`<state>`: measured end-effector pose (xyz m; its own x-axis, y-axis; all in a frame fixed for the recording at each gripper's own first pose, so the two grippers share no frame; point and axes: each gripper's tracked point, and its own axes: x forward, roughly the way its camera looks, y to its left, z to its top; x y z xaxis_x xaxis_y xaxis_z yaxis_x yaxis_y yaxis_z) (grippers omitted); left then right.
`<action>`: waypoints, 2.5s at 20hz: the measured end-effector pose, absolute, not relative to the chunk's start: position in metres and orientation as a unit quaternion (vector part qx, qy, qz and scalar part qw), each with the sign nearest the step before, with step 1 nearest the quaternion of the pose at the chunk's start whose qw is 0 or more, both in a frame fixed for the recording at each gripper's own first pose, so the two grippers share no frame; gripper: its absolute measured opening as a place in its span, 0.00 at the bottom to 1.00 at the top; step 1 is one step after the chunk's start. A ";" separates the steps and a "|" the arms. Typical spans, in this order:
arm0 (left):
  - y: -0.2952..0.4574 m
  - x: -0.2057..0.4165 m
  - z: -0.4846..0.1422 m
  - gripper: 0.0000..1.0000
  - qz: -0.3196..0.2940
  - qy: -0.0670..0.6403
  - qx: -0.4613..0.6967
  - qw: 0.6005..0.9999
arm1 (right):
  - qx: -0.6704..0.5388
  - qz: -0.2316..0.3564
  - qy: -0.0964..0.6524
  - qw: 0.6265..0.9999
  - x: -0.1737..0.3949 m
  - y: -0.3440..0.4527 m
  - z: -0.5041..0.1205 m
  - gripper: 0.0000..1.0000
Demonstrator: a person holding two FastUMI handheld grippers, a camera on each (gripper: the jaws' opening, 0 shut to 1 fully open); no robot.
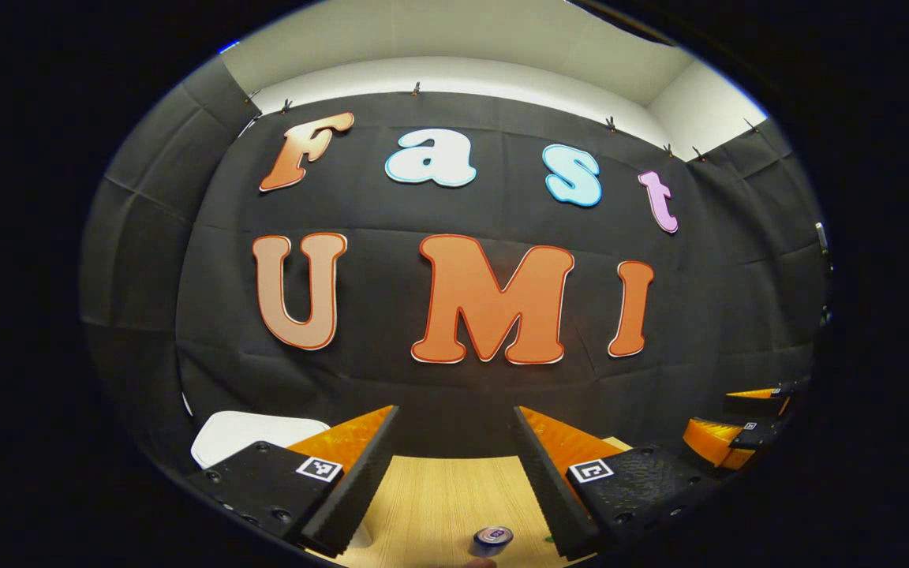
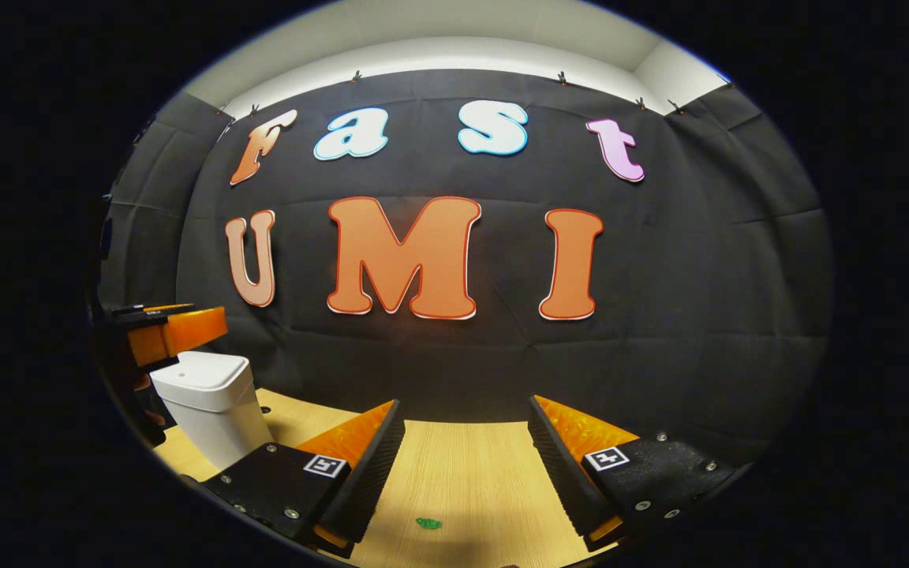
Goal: Press the lid of the desktop garbage bin to open it, pick up the crumpled paper on the desktop and throw it into the bin, then pick up the pop can on the desktop and drop it into the bin, and finally close the garbage bin lid.
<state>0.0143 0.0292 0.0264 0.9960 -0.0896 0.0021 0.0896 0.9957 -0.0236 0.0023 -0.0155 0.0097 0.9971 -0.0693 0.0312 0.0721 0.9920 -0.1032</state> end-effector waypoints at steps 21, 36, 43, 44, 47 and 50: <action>0.057 -0.010 0.030 0.89 0.001 -0.004 0.013 1.000 | -0.035 0.001 -0.004 0.999 0.012 0.025 -0.003 0.94; 0.179 0.015 0.028 0.33 0.120 0.011 0.018 0.993 | -0.037 0.013 0.001 0.999 0.029 0.038 -0.008 0.94; 0.228 0.029 -0.013 0.00 0.126 0.068 -0.005 0.990 | -0.040 0.015 0.012 0.999 0.033 0.040 -0.016 0.94; 0.235 0.030 -0.022 0.00 0.128 0.083 -0.014 0.988 | -0.041 0.015 0.014 0.999 0.034 0.041 -0.018 0.94; 0.254 0.032 -0.055 0.00 0.140 0.116 -0.035 0.983 | -0.041 0.016 0.017 0.999 0.036 0.042 -0.021 0.94; 0.255 0.032 -0.085 0.00 0.138 0.155 -0.050 0.977 | -0.041 0.016 0.021 0.999 0.038 0.042 -0.024 0.94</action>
